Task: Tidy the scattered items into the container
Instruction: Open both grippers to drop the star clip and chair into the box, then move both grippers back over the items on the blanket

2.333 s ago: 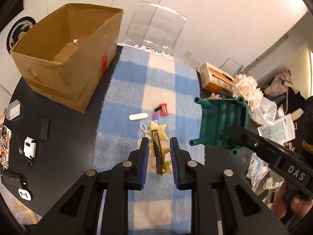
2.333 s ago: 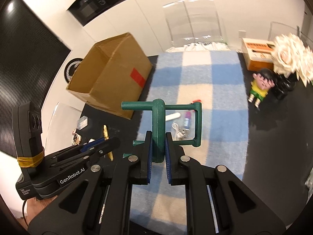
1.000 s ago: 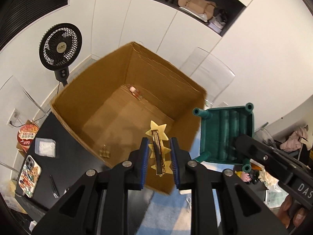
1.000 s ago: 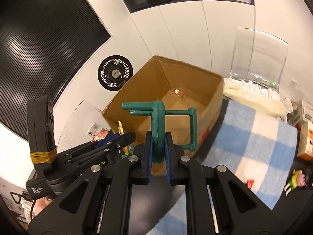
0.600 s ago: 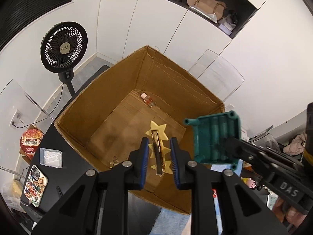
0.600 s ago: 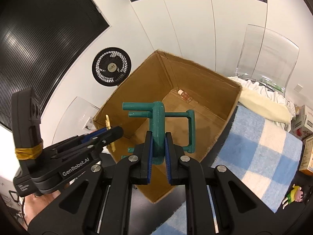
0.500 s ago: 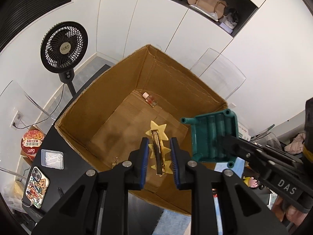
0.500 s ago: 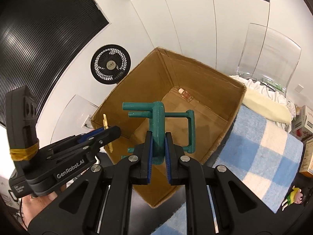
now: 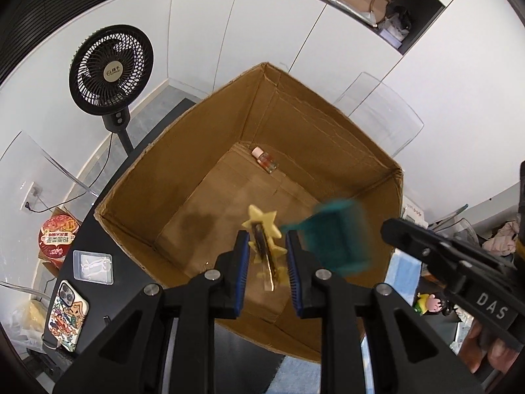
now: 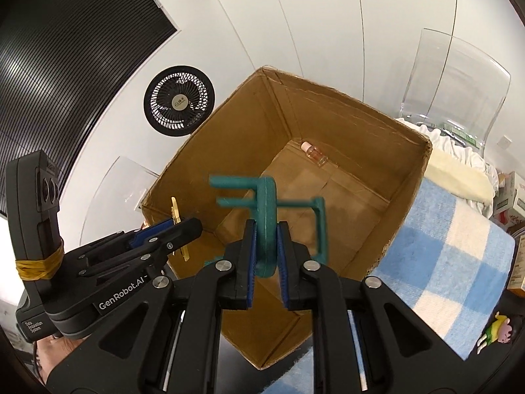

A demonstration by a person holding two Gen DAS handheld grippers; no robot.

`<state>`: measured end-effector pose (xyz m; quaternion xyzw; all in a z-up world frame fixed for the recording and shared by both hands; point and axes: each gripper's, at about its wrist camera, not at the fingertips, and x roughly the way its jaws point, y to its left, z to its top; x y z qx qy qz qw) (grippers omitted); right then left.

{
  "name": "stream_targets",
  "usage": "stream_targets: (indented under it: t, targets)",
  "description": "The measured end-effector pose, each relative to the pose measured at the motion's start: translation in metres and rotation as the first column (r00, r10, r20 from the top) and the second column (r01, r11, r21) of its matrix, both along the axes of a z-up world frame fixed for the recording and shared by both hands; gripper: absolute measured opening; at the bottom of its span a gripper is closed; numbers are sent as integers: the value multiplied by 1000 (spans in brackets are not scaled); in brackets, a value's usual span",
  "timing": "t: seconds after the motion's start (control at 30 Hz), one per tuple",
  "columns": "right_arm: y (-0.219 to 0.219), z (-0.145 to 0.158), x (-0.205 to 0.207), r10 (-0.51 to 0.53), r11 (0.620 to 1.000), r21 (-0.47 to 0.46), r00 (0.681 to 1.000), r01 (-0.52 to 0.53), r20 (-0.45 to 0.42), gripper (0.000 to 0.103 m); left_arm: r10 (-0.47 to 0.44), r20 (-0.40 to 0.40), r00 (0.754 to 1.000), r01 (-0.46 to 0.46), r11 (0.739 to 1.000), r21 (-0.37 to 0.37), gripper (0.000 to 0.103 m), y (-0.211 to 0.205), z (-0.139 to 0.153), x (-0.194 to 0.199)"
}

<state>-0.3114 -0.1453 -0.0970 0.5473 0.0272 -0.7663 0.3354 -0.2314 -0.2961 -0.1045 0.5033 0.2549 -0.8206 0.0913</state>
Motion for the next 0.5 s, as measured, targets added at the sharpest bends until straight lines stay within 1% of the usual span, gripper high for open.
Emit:
stream_targets:
  t: [0.03,0.07,0.1,0.13,0.17,0.2,0.23,0.27,0.3,0.33,0.43,0.5]
  targets:
    - [0,1,0,-1,1000,7,1000,1,-6,27,-5,5,1000,5,1000,7,33,0,-1,0]
    - [1,3,0,-4,1000,14,1000,4,-13,35,-10,10,1000,10,1000,13,53,0,-1,0]
    - [2,5,0,-11,1000,14,1000,11,-19,48,-17,1,1000,17,1000,7,65,2,0,1]
    - [4,8,0,-17,1000,8,1000,17,-24,57,-17,-8,1000,16,1000,-13,87,3,2,3]
    - [6,12,0,-23,1000,2,999,23,-30,62,-11,-15,1000,10,999,-33,99,5,5,6]
    - [8,15,1,-31,1000,1,999,31,-39,73,-5,-22,1000,3,999,-53,101,6,7,8]
    - [10,18,2,-35,999,0,998,35,-45,85,0,-23,1000,-1,999,-52,101,7,8,10]
    - [12,21,3,-37,999,-2,998,37,-53,90,6,-19,1000,-7,999,-45,101,7,9,12]
    - [14,23,4,-36,999,0,998,36,-60,99,12,-16,1000,-12,999,-37,101,7,10,14]
    - [16,25,6,-33,999,11,997,34,-72,103,15,-17,1000,-16,999,-40,101,7,12,16]
    - [18,30,11,-25,999,38,994,29,-109,103,16,-28,999,-18,998,-59,101,11,18,22]
    - [26,35,15,-33,999,38,992,38,-122,103,9,-33,999,-12,997,-81,101,16,22,26]
